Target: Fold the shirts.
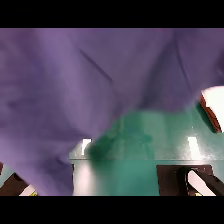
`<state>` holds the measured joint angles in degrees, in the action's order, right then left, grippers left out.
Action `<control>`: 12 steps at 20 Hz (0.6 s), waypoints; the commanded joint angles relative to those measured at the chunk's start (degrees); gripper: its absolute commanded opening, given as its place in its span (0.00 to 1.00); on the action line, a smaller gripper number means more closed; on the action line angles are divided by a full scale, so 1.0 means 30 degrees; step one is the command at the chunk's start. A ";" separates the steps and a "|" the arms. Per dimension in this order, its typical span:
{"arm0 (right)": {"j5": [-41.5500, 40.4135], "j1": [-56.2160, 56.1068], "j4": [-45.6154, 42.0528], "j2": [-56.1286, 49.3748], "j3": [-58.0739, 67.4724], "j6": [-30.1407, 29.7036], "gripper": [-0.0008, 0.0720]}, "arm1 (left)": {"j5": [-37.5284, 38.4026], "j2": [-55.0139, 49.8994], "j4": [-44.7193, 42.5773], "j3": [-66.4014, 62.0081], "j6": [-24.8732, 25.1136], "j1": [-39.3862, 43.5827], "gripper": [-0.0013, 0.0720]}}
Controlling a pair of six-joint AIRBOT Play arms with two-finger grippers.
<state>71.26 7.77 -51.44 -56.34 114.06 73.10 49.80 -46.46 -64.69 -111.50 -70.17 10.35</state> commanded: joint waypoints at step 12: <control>-0.0430 -0.4393 -0.3701 -1.2903 -0.5836 0.2127 0.04 | 0.6215 -1.4251 0.0102 0.7315 -0.1209 -0.0015 0.05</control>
<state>75.57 -3.53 -61.93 -87.59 98.89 79.22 76.23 -82.81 -64.82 -96.16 -74.26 10.28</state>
